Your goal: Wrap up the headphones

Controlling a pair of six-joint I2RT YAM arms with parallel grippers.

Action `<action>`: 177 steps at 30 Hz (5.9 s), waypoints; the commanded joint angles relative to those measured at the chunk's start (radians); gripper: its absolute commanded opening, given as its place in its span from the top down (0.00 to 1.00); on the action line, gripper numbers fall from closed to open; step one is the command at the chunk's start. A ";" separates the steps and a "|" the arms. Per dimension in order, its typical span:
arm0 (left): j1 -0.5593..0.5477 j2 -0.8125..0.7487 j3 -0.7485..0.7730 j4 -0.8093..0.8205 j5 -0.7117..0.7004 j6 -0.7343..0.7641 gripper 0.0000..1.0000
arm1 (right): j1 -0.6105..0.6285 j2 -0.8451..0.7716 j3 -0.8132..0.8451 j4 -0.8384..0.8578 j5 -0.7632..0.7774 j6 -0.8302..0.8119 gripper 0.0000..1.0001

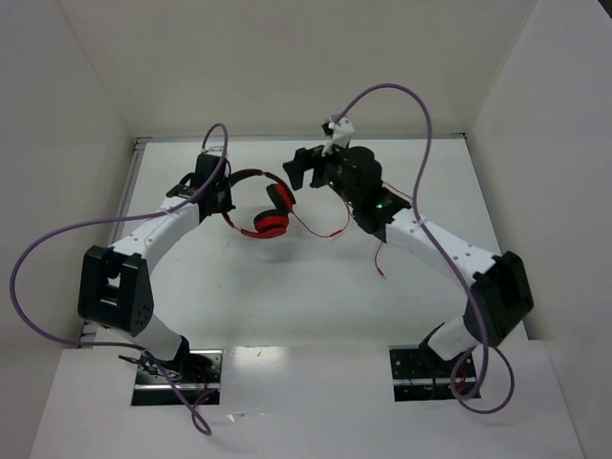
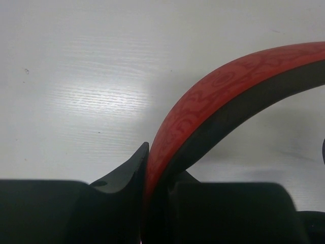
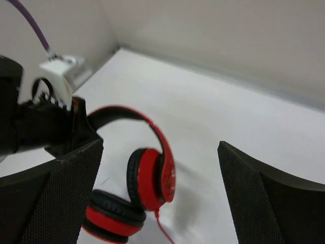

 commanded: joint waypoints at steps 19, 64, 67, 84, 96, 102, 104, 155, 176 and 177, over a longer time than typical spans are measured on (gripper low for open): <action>0.006 0.155 0.516 -0.125 0.611 -0.214 1.00 | -0.061 -0.442 -0.536 0.327 -0.033 -0.300 0.00; 0.093 -0.092 0.246 0.214 1.200 -0.679 1.00 | -0.124 0.057 -0.405 0.867 -0.159 0.029 0.54; 0.093 -0.102 0.246 0.225 1.210 -0.702 1.00 | -0.124 0.090 -0.405 0.888 -0.104 0.063 0.71; 0.093 -0.281 0.057 0.188 1.332 -0.521 1.00 | -0.124 0.343 -0.132 0.782 -0.127 0.008 0.99; 0.093 -0.410 -0.101 -0.097 1.178 -0.217 1.00 | -0.124 0.548 0.278 0.585 -0.245 -0.090 0.99; 0.093 -0.369 -0.112 -0.284 0.989 -0.046 1.00 | -0.106 0.564 0.370 0.493 -0.322 -0.154 0.99; 0.093 -0.335 -0.077 -0.314 0.954 0.022 1.00 | -0.106 0.564 0.396 0.470 -0.348 -0.188 0.99; -0.022 -0.149 -0.090 0.272 -0.789 -0.478 1.00 | 0.192 0.033 0.232 -0.215 -0.311 -0.126 0.99; -0.022 -0.266 0.121 0.265 -0.325 -0.782 1.00 | 0.263 0.150 -0.112 0.374 -0.202 0.218 0.93; -0.022 -0.266 0.135 0.265 -0.311 -0.771 1.00 | 0.263 0.150 -0.125 0.374 -0.178 0.218 0.93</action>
